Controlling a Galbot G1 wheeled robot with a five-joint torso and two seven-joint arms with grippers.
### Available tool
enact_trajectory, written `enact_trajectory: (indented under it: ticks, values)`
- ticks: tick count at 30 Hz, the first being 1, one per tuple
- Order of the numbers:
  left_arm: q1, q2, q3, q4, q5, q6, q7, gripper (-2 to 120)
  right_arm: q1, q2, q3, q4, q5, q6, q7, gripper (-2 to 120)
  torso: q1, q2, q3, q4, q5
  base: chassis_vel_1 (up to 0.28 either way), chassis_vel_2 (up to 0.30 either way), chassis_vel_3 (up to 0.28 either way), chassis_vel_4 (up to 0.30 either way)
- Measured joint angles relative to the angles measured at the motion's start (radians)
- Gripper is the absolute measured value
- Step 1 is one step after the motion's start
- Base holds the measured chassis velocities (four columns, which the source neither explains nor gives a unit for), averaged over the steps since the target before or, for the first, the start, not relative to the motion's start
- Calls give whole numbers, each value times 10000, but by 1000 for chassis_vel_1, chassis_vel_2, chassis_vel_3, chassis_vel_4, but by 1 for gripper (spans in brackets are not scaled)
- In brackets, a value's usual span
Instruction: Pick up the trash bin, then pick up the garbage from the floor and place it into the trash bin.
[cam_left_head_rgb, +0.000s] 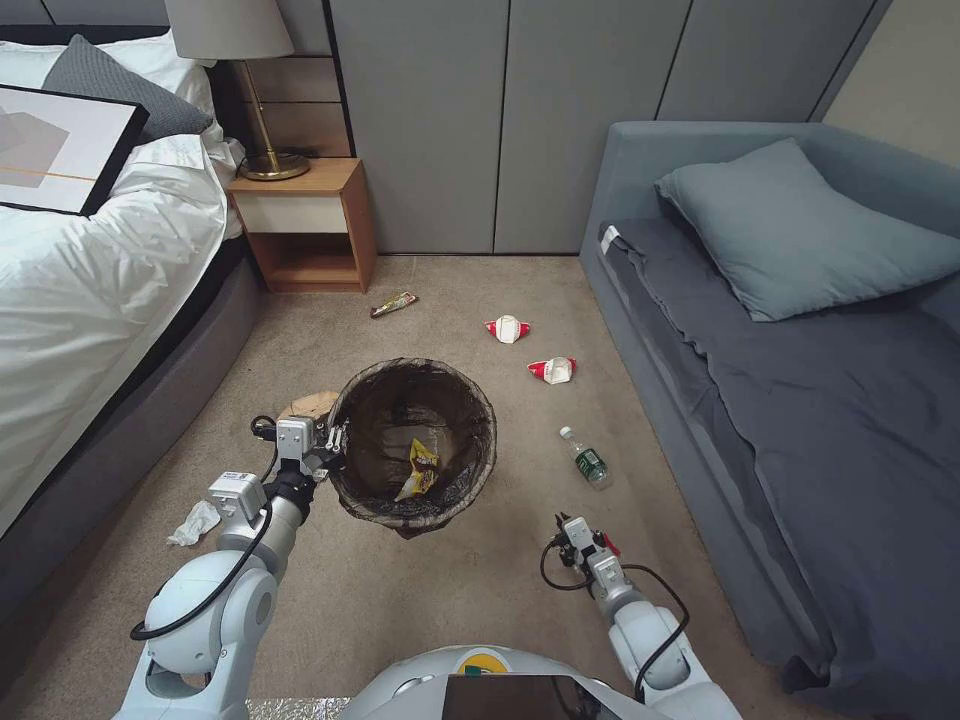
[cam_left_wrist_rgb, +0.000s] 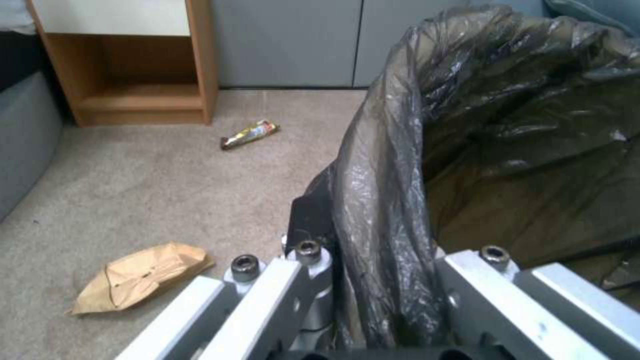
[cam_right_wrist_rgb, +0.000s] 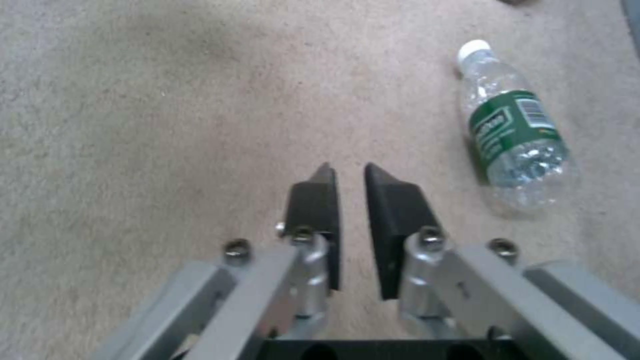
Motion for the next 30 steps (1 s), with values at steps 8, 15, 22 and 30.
enact_trajectory:
  ticks: [8,15,22,30]
  values:
    - [-2,0,5,64,-11,-7,14,7,-750,-33,489,406,167,340,33,43,0,0,0,-1,0,0,0,0,0]
    - [-16,0,29,122,-3,-10,28,7,-1380,-93,962,591,576,578,-12,69,0,0,-1,-1,1,0,0,0,0]
    - [-1,-36,50,124,51,-12,32,7,-1539,-4,1288,147,617,894,-71,96,0,0,0,-1,0,0,0,0,0]
    - [22,-67,45,103,98,-17,33,7,-1264,62,1348,-457,656,1025,-117,100,0,0,0,1,0,0,0,0,0]
